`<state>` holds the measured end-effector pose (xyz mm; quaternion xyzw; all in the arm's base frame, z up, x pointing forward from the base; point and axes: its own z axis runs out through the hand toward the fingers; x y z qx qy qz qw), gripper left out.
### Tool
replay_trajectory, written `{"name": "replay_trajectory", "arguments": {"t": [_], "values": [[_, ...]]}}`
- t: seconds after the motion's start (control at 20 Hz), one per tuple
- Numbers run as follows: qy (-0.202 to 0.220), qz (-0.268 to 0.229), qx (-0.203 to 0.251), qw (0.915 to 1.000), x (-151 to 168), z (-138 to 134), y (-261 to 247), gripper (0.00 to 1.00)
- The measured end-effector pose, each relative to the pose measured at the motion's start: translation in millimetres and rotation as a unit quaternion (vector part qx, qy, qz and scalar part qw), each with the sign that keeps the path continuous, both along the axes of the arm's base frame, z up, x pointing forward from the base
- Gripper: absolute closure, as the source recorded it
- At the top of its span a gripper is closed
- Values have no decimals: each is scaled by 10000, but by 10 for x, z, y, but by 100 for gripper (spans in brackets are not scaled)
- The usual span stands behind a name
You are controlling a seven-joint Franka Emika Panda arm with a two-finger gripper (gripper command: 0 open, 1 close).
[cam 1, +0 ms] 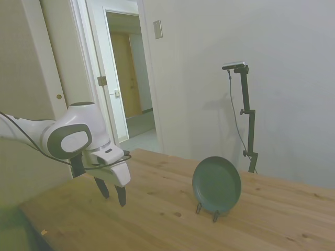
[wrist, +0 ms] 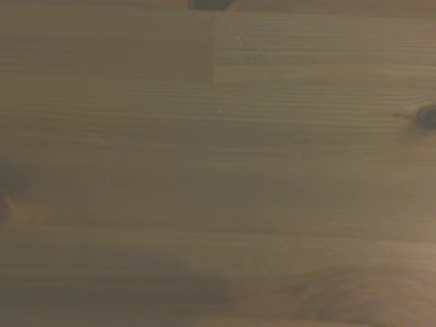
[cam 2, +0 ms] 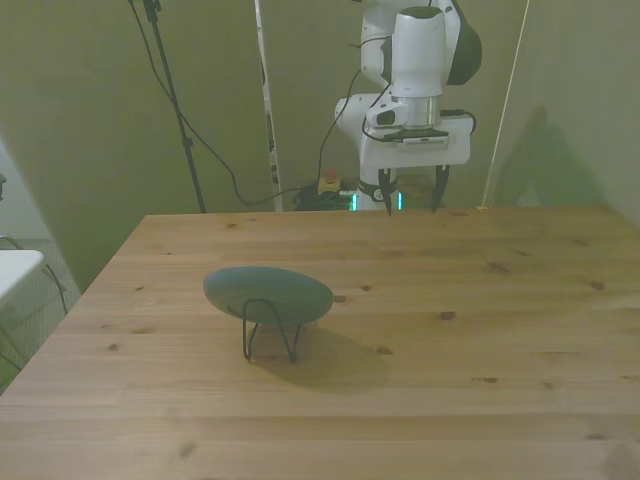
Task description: Unload the plate
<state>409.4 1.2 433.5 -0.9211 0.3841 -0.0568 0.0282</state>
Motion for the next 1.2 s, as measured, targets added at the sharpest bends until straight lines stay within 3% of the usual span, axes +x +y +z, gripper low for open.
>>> {"name": "replay_trajectory", "arguments": {"t": [0.15,0.35,0.95,1.2], "values": [[-32,-171,18,9998,17,27,-64,0],[-388,-659,-110,9970,199,389,-599,0],[-978,-1774,-293,9788,1153,960,-1979,0],[-974,-1657,-254,9810,1389,1066,-1863,0]]}}
